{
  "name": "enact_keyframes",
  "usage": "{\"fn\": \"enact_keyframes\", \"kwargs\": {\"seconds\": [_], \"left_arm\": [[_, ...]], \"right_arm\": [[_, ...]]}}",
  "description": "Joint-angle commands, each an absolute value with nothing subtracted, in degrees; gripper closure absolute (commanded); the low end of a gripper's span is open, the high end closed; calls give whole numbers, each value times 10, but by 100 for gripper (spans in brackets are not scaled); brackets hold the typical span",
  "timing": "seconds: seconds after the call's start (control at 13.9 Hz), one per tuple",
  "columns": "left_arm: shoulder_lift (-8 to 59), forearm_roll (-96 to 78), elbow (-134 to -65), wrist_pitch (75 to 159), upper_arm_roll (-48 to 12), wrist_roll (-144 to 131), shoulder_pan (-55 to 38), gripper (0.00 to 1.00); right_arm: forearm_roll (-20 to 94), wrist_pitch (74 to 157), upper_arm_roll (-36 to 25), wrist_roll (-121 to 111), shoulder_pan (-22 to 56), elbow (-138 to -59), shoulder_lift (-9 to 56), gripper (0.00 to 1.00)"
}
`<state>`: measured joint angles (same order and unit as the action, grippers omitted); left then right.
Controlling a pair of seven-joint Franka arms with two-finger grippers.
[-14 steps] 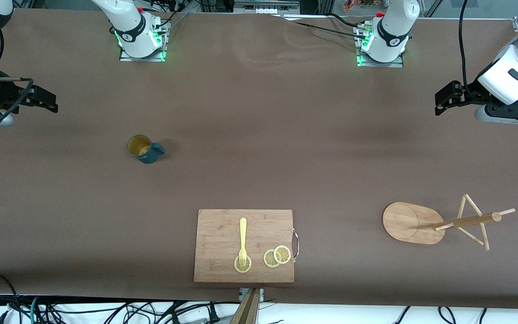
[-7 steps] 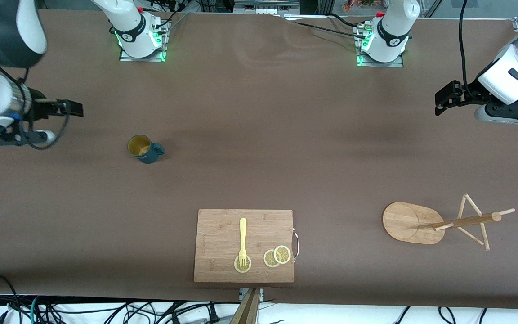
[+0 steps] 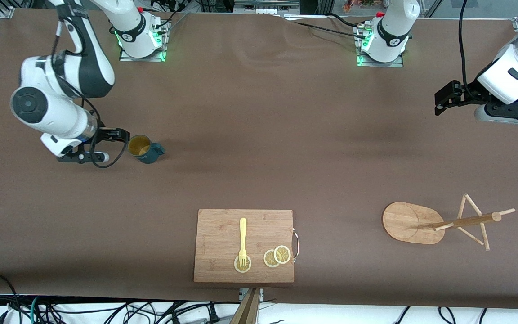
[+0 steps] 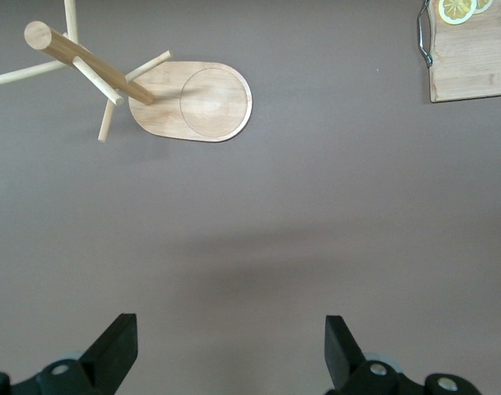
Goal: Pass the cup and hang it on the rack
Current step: 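Reach the right gripper down to the teal mug's rim, then grasp the mug rim with the right gripper and slide it toward the table middle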
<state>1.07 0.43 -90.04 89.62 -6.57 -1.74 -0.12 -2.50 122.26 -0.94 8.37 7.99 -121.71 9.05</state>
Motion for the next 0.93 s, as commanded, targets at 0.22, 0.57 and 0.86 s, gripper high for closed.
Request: {"fn": "enact_keyframes", "kwargs": {"seconds": [0.22,0.57,0.86], "left_arm": [[12,3,-885,887,-76,-13,-2,0],[12,3,-886,886,-74,-12,-1,0],[11,3,-886,886,-74,-12,-1,0]], "right_arm": [[-24,1402,-10,148,81,-1363,41,5],[-24,1442,-11,157,80,-1370,75,44],[-24,1452,-11,156,80,-1369,87,98]]}}
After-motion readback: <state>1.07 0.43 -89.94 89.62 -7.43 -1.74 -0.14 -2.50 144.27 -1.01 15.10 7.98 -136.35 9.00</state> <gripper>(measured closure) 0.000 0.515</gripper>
